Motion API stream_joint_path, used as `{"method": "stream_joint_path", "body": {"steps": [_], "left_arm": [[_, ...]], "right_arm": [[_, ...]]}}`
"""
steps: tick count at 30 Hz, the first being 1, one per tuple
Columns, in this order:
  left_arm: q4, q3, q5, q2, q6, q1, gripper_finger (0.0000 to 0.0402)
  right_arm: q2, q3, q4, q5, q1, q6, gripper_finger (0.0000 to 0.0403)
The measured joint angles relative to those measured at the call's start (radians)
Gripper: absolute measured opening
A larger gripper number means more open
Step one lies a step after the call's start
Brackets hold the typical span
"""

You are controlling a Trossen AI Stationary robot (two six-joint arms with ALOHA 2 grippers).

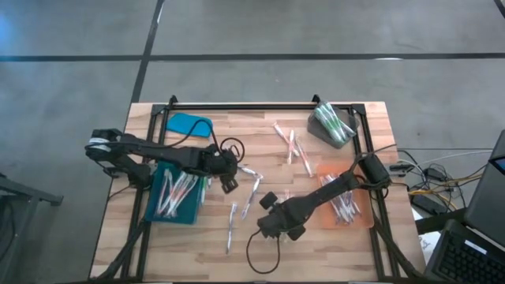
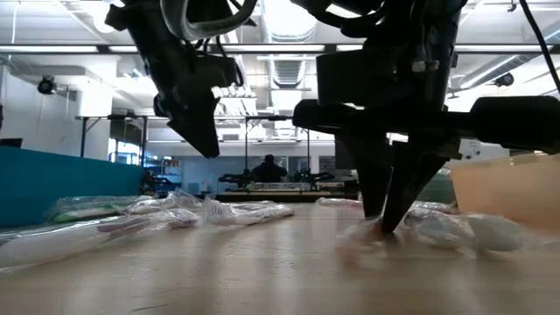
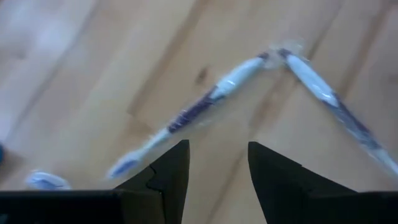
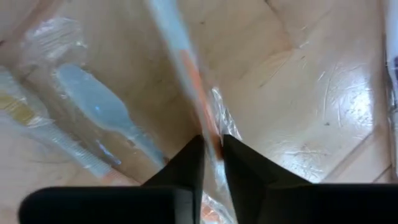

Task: Pick & Place Toothbrushes
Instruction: Put the orange toothbrush into the blue bin

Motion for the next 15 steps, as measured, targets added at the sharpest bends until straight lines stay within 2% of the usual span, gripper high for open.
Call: {"method": "stream_joint_path", "body": {"steps": [4,8,15], "left_arm": [[0.001,0.001,0.102,0.000,-0.013,0.000,0.0168],[0.001,0.001,0.197,-0.002,-0.110,0.000,0.0167],[0.005,0.001,0.257,-0.002,-0.193,0.000,0.0167]], "right_arm": [[0.000,-0.001,0.000,-0.003,0.000,0.000,0.0019],[-0.001,-0.001,0.000,0.009,0.003,-0.002,0.0018],[-0.018,-0.003,-0.018,0.097,0.022,0.000,0.0013]]}}
